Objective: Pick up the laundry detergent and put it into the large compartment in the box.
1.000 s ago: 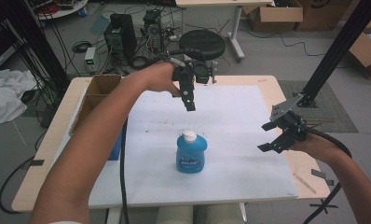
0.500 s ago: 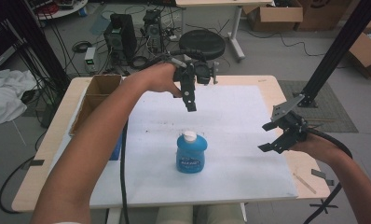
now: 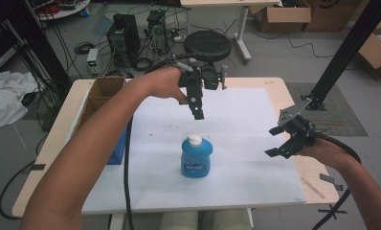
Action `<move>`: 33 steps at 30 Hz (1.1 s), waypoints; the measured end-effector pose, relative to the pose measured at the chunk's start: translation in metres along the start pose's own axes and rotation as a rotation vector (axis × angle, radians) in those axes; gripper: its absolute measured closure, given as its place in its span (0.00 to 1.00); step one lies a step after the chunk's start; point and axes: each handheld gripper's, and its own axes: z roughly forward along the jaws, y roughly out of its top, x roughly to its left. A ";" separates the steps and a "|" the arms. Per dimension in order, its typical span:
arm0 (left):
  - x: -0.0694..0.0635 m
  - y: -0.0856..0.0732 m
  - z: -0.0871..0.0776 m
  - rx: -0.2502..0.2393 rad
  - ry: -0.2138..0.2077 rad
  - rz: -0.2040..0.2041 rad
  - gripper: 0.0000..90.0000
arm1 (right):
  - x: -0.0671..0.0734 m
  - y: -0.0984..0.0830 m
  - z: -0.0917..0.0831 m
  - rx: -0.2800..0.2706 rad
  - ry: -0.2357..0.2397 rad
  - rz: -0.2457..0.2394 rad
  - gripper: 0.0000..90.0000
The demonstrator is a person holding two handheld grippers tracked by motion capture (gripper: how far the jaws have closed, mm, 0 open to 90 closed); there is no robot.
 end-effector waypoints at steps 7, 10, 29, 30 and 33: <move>-0.011 0.000 -0.008 0.001 -0.002 0.002 0.23 | 0.000 0.001 0.000 -0.001 0.001 -0.006 0.19; -0.019 -0.002 -0.011 -0.001 -0.004 0.018 0.23 | 0.001 0.001 -0.001 -0.005 -0.001 -0.006 0.19; -0.060 0.002 0.008 0.009 -0.033 0.051 0.22 | 0.004 0.002 0.000 -0.004 -0.001 -0.012 0.18; -0.061 0.002 0.010 0.011 -0.036 0.052 0.22 | 0.004 0.003 0.000 -0.006 0.000 -0.016 0.18; -0.065 0.003 0.017 0.023 -0.043 0.053 0.22 | 0.005 0.003 0.000 -0.007 0.003 -0.018 0.18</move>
